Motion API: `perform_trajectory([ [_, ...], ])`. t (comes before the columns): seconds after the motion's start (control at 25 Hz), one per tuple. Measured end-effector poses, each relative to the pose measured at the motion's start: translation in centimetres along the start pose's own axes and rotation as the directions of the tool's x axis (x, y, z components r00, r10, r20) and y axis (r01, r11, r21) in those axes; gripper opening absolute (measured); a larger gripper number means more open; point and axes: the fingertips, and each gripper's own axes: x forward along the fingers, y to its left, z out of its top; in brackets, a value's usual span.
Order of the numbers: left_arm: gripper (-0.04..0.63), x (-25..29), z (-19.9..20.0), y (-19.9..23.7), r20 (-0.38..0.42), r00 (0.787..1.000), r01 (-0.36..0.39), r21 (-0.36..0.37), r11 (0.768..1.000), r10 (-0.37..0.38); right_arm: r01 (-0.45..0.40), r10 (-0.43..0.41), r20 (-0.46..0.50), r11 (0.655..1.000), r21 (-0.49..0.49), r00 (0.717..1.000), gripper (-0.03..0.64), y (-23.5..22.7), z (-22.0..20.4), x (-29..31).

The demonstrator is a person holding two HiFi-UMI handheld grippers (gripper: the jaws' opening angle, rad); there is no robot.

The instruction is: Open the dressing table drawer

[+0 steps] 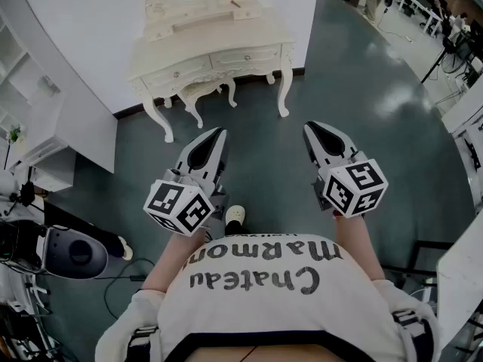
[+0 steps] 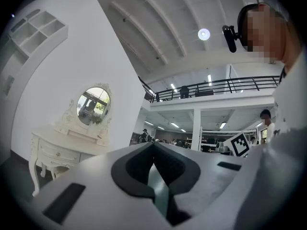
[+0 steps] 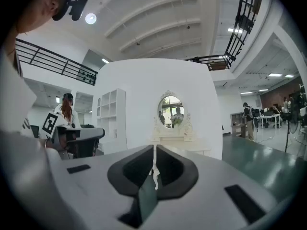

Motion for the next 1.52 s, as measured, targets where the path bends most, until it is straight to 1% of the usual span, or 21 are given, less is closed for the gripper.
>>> perform_trajectory([
  [0.16, 0.023, 0.5, -0.6, 1.3, -0.001, 1.0, -0.002, -0.011, 1.0, 0.002, -0.002, 0.002, -0.016, 1.0, 0.0, 1.0, 0.038, -0.1, -0.8, 1.3],
  [0.36, 0.023, 1.6, -0.7, 4.1, -0.002, 1.0, -0.006, -0.032, 0.999, 0.006, 0.008, -0.008, -0.036, 1.0, 0.003, 0.999, 0.038, -0.6, -1.1, 4.0],
  [0.48, 0.023, 2.6, -0.5, 6.3, -0.003, 1.0, -0.005, -0.046, 0.999, 0.005, 0.016, -0.016, -0.043, 1.0, 0.012, 0.999, 0.038, -1.0, -1.0, 6.1],
  [0.6, 0.023, 4.0, 0.1, 9.2, -0.006, 1.0, -0.003, -0.059, 0.998, 0.003, 0.016, -0.014, -0.041, 0.998, 0.053, 0.999, 0.038, -1.1, -0.5, 9.0],
  [0.72, 0.023, 5.6, 1.0, 12.1, -0.014, 1.0, 0.003, -0.056, 0.998, -0.004, 0.021, -0.018, -0.045, 0.997, 0.076, 0.999, 0.038, -1.3, 0.3, 12.1],
  [0.84, 0.023, 7.2, 2.1, 14.8, -0.016, 1.0, 0.018, -0.039, 0.999, -0.018, 0.037, -0.034, -0.052, 0.997, 0.061, 0.998, 0.038, -1.7, 0.9, 15.3],
  [0.96, 0.023, 8.3, 3.7, 17.6, 0.001, 1.0, 0.023, -0.022, 0.999, -0.023, 0.03, -0.028, -0.052, 0.999, 0.039, 0.998, 0.04, -1.2, 1.6, 18.4],
  [1.12, 0.023, 9.5, 5.0, 21.0, -0.003, 0.999, 0.036, -0.021, 0.999, -0.036, 0.041, -0.04, -0.044, 0.999, 0.024, 0.998, 0.039, -0.6, 2.6, 21.8],
  [1.32, 0.022, 10.8, 6.1, 24.1, 0.002, 0.997, 0.077, -0.028, 0.997, -0.077, 0.074, -0.074, -0.011, 0.997, 0.038, 0.997, 0.04, -0.8, 3.4, 24.8],
  [1.52, 0.023, 11.3, 6.1, 26.3, 0.012, 0.996, 0.089, -0.032, 0.996, -0.089, 0.104, -0.104, -0.003, 0.994, 0.025, 0.995, 0.038, -1.1, 3.5, 26.3],
])
